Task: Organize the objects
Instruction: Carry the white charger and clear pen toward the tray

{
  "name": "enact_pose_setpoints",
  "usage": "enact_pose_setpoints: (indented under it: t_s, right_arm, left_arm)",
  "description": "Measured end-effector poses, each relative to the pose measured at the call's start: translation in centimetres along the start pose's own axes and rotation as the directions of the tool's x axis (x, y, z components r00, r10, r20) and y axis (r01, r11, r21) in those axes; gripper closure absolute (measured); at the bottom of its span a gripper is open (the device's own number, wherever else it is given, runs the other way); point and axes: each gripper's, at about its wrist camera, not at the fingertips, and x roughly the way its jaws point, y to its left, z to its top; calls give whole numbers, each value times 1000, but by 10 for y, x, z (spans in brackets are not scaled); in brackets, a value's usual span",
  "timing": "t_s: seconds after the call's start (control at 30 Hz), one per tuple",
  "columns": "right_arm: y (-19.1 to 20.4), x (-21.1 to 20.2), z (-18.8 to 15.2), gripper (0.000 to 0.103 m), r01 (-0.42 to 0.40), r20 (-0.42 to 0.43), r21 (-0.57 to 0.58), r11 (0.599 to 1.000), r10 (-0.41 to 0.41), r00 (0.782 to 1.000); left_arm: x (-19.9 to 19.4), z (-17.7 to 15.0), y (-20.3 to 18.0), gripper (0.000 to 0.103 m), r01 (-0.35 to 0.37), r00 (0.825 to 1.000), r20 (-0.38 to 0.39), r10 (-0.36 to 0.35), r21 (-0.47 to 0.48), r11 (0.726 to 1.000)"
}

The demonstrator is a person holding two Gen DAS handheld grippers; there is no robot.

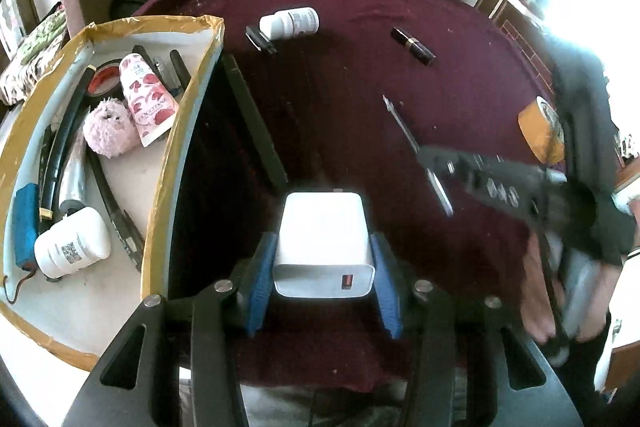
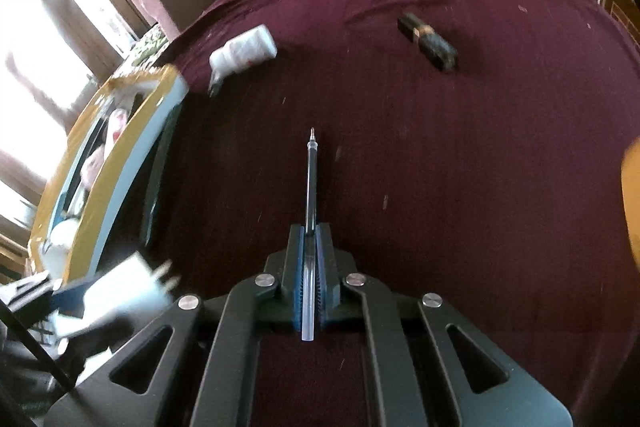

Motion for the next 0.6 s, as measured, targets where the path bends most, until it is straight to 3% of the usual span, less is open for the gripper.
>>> enact_pose_setpoints:
  t_s: [0.13, 0.33, 0.5, 0.6]
  right_arm:
    - [3, -6, -19, 99, -45, -9, 30, 999, 45, 999]
    - [9, -4, -21, 99, -17, 26, 4, 1000, 17, 1000]
    - [13, -3, -24, 99, 2, 59, -16, 1000, -1, 998]
    - [8, -5, -26, 100, -21, 80, 19, 1000, 20, 997]
  left_arm:
    - [6, 0, -6, 61, -5, 1000, -14, 6, 24, 1000]
    - [23, 3, -5, 61, -1, 999, -43, 2, 27, 1000]
    - [21, -3, -11, 61, -26, 1000, -7, 26, 59, 998]
    - [16, -4, -6, 61, 4, 1000, 14, -5, 33, 999]
